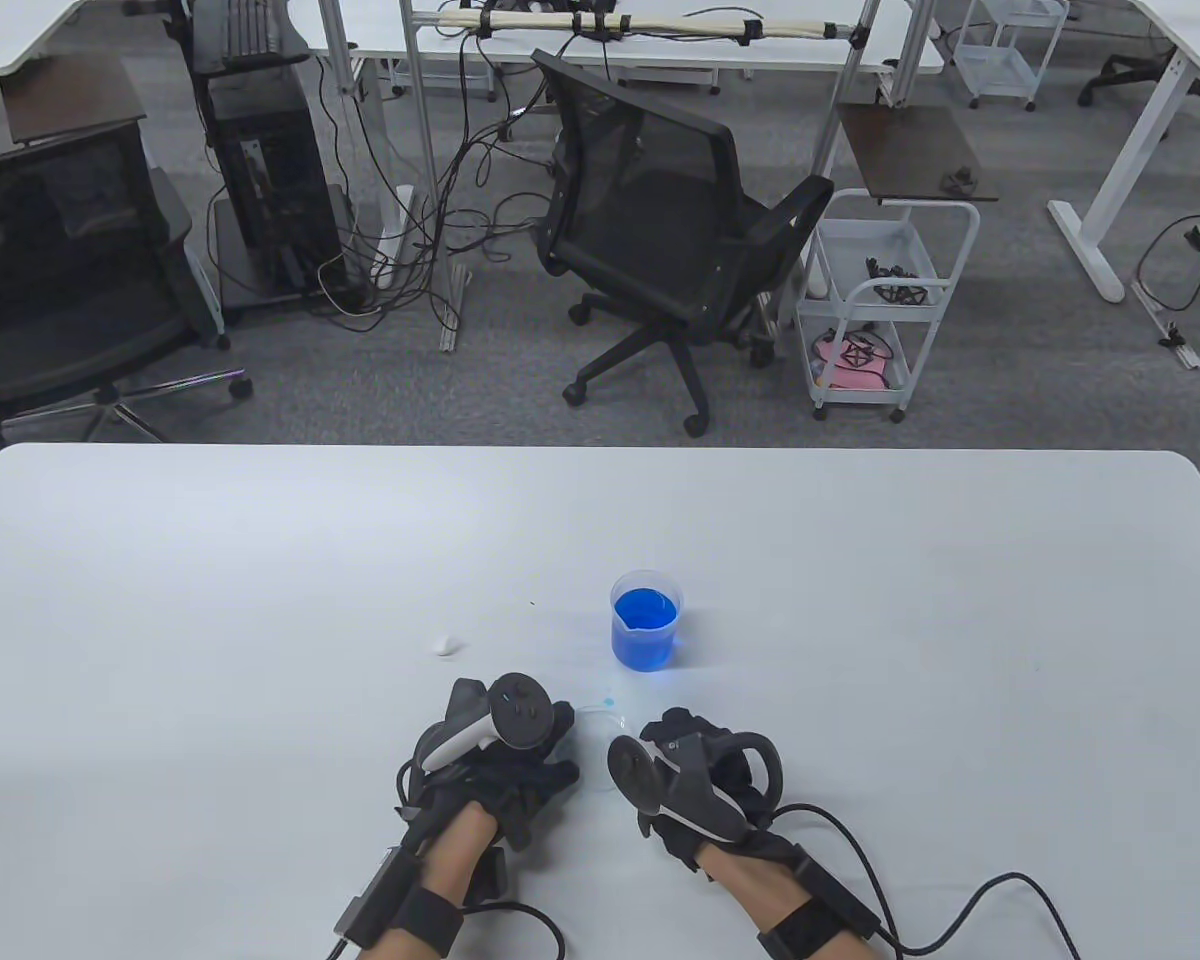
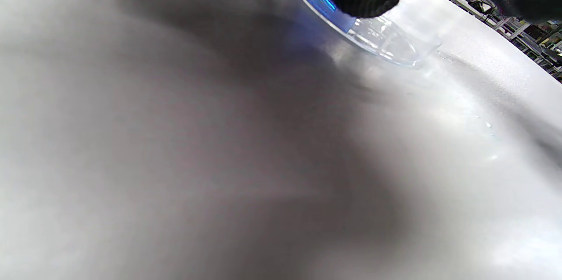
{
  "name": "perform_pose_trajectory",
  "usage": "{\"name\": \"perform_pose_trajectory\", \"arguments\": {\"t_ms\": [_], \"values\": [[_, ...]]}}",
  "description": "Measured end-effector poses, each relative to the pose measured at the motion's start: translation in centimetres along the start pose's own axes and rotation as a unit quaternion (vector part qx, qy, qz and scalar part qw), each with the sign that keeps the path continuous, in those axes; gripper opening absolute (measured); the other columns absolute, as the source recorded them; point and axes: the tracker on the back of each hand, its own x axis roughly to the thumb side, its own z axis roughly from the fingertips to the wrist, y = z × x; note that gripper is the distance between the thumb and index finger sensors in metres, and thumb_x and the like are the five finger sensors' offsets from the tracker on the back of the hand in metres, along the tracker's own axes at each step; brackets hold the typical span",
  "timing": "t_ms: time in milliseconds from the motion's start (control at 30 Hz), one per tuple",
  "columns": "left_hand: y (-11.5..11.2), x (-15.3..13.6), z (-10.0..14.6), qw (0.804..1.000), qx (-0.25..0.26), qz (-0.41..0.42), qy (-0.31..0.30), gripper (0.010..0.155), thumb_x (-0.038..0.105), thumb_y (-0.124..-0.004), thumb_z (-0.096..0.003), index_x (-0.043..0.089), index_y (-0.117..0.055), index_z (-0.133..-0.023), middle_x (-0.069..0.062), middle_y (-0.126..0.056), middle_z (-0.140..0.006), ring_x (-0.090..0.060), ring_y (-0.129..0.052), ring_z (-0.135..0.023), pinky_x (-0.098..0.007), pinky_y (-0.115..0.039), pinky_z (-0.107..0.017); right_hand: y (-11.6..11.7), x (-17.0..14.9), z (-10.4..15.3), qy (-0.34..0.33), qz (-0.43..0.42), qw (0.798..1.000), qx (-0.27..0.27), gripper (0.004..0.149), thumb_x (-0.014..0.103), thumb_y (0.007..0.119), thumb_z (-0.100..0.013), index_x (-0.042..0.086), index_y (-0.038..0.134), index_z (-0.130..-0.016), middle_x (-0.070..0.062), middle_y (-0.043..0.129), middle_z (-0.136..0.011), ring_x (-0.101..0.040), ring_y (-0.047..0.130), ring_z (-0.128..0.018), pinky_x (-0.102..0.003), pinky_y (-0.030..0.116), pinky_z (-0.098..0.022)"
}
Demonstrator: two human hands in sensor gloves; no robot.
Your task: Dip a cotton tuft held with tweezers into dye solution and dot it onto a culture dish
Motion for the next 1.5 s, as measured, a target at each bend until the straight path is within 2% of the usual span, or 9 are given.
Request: {"name": "perform_pose_trajectory", "arguments": {"t_ms": [133,467,600,833,1233,1367,1500], "values": [[0.0,0.0,0.0,1.000,0.000,0.002,0.000,0.070,0.045,-0.066,-0.0620,0.027,-0.026,-0.116,-0.026,-0.013,-0.122,-0.056,-0.013,-0.104,-0.078,-0.018,-0.066,-0.1,0.2,0.4,-0.007,-0.001,1.000,0.000,0.040,0.029,0.092,-0.026,0.001,0.106,-0.051,-0.023,0.103,-0.052,-0.016,0.099,-0.018,-0.033,0.090,-0.008],[0.0,-0.1,0.0,1.000,0.000,0.002,0.000,0.070,0.045,-0.066,-0.0620,0.027,-0.026,-0.116,-0.026,-0.013,-0.122,-0.056,-0.013,-0.104,-0.078,-0.018,-0.066,2.3,0.9,0.4,-0.021,0.022,0.999,0.037,0.040,0.029,0.092,-0.026,0.001,0.107,-0.051,-0.023,0.103,-0.051,-0.016,0.099,-0.019,-0.033,0.090,-0.008],[0.0,-0.1,0.0,1.000,0.000,0.002,0.000,0.069,0.045,-0.066,-0.0621,0.027,-0.026,-0.116,-0.026,-0.013,-0.122,-0.056,-0.013,-0.105,-0.078,-0.018,-0.066,2.0,0.8,0.3,-0.019,0.017,0.999,0.033,0.040,0.029,0.092,-0.026,0.001,0.107,-0.051,-0.023,0.103,-0.052,-0.016,0.099,-0.019,-0.033,0.090,-0.008],[0.0,-0.1,0.0,1.000,0.000,0.002,0.000,0.069,0.045,-0.066,-0.0620,0.027,-0.026,-0.116,-0.026,-0.013,-0.122,-0.056,-0.013,-0.104,-0.078,-0.018,-0.066,-0.1,0.8,0.3,-0.015,-0.009,1.000,-0.002,0.040,0.029,0.092,-0.026,0.001,0.107,-0.051,-0.023,0.103,-0.052,-0.016,0.099,-0.018,-0.033,0.090,-0.008],[0.0,0.0,0.0,1.000,0.000,0.002,0.000,0.070,0.045,-0.066,-0.0620,0.027,-0.026,-0.116,-0.026,-0.013,-0.122,-0.056,-0.013,-0.105,-0.078,-0.018,-0.066,2.5,1.7,0.5,-0.033,0.025,0.998,0.040,0.040,0.029,0.092,-0.026,0.001,0.106,-0.051,-0.023,0.103,-0.051,-0.016,0.099,-0.019,-0.033,0.090,-0.008],[0.1,-0.1,0.0,1.000,0.000,0.004,-0.002,0.070,0.045,-0.066,-0.0620,0.027,-0.026,-0.116,-0.026,-0.012,-0.122,-0.056,-0.012,-0.104,-0.078,-0.018,-0.066,2.1,1.7,0.2,-0.029,0.019,0.999,0.031,0.040,0.029,0.092,-0.026,0.002,0.107,-0.051,-0.023,0.103,-0.051,-0.016,0.099,-0.018,-0.033,0.090,-0.008],[0.1,-0.1,0.0,1.000,-0.001,0.002,-0.001,0.070,0.045,-0.066,-0.0620,0.027,-0.026,-0.116,-0.026,-0.013,-0.122,-0.056,-0.013,-0.104,-0.078,-0.018,-0.066,0.5,1.5,-0.2,-0.018,-0.003,1.000,0.002,0.040,0.029,0.092,-0.026,0.002,0.107,-0.051,-0.023,0.103,-0.051,-0.016,0.099,-0.018,-0.033,0.090,-0.008]]}}
